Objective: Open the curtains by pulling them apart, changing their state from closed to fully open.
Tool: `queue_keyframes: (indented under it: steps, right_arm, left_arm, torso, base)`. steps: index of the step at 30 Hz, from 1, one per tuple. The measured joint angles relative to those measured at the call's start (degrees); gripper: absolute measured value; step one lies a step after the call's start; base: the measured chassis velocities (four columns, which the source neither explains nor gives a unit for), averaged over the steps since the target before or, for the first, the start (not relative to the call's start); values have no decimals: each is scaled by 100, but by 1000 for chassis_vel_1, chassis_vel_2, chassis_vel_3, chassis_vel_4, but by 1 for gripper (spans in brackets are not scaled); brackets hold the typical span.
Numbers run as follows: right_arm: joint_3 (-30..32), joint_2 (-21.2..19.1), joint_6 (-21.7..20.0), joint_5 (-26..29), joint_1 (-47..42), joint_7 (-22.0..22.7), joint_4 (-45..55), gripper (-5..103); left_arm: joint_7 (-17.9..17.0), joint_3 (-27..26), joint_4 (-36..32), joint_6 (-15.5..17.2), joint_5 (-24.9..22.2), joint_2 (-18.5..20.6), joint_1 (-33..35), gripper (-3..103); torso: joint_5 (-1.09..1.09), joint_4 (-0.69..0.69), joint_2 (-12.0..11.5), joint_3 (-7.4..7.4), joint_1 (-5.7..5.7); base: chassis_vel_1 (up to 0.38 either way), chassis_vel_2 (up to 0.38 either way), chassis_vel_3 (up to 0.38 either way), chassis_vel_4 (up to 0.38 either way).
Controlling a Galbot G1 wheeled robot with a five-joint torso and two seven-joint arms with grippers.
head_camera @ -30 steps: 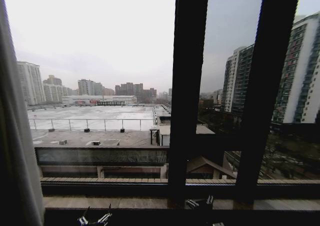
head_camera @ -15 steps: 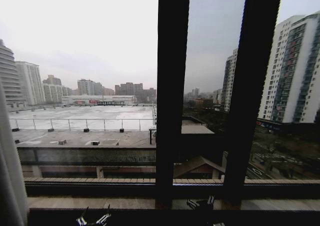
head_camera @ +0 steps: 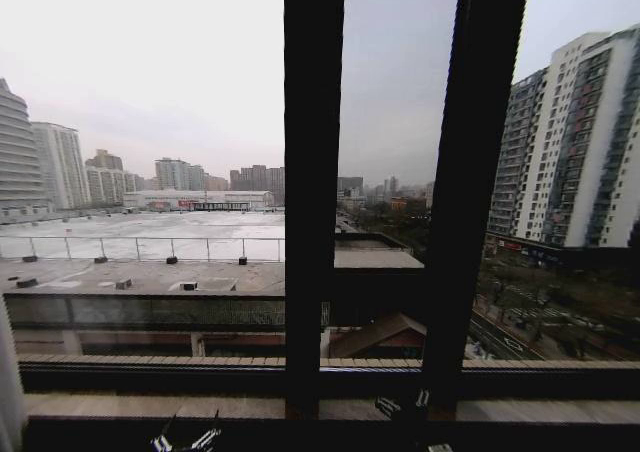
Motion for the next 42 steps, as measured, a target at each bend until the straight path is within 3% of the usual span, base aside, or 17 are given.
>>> queue_keyframes:
  steps: [29, 42]
  right_arm:
    - [4, -1, 19, 17, -71, 8, 124, 100]
    - [-11, 1, 30, 16, -114, 30, 162, 100]
  left_arm:
    - [5, -33, -115, -53, 28, -3, 133, 100]
    - [4, -48, -155, -59, 23, 6, 153, 100]
  torso:
    - [2, 0, 1, 0, -2]
    - [-1, 2, 1, 0, -1]
  base:
    - [-252, -256, 251, 261]
    - [-107, -113, 88, 109]
